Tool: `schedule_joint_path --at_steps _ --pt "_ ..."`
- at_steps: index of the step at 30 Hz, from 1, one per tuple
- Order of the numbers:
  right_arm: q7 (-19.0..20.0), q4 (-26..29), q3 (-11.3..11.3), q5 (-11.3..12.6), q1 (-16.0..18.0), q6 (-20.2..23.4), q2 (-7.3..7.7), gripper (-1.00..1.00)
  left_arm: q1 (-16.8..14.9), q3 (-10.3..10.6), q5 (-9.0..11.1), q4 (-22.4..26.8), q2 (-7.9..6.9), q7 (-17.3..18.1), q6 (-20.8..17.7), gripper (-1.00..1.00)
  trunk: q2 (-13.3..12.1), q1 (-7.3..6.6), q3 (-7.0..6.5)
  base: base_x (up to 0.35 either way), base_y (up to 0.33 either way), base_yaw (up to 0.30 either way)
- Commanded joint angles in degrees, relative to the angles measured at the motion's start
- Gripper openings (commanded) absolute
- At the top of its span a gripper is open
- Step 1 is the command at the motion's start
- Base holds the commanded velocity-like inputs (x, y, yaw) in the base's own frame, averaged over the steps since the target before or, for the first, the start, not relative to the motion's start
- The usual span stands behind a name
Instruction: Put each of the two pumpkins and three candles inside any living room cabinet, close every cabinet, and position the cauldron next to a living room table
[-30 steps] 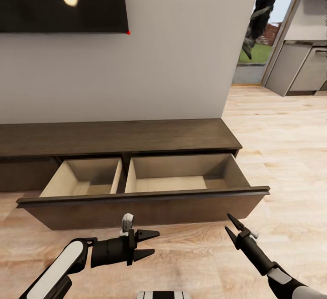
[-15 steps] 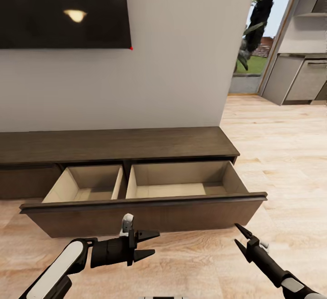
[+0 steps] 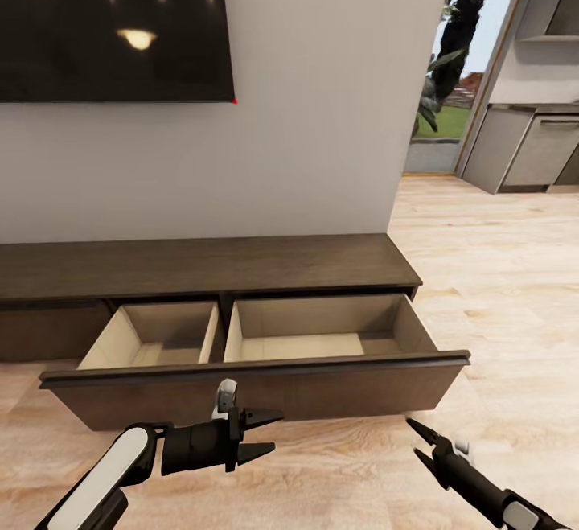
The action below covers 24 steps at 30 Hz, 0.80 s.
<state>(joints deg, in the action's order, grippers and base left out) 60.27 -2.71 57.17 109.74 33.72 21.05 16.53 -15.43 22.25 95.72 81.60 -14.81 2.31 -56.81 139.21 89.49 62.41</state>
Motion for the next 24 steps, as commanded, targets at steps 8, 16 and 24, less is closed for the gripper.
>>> schedule_joint_path --at_steps 8,16,24 --pt "-4.85 -0.12 0.48 0.41 -0.23 -3.77 -0.01 1.0 -0.04 0.16 -0.17 0.03 -0.03 0.24 -0.05 1.0 -3.2 -1.77 -1.39 0.0 0.0 0.0" --pt "-6.09 -0.1 0.5 0.49 -0.24 -7.32 -0.03 1.0 -0.02 0.06 -0.11 -0.04 -0.07 0.24 -0.06 1.0 -6.41 -3.53 -2.83 0.0 0.0 0.0" --pt "-6.86 -0.11 0.48 0.56 -0.24 -7.47 -0.21 1.0 -0.03 -0.03 -0.17 -0.01 -0.09 0.24 -0.04 1.0 -9.62 -5.29 -4.27 0.0 0.0 0.0"
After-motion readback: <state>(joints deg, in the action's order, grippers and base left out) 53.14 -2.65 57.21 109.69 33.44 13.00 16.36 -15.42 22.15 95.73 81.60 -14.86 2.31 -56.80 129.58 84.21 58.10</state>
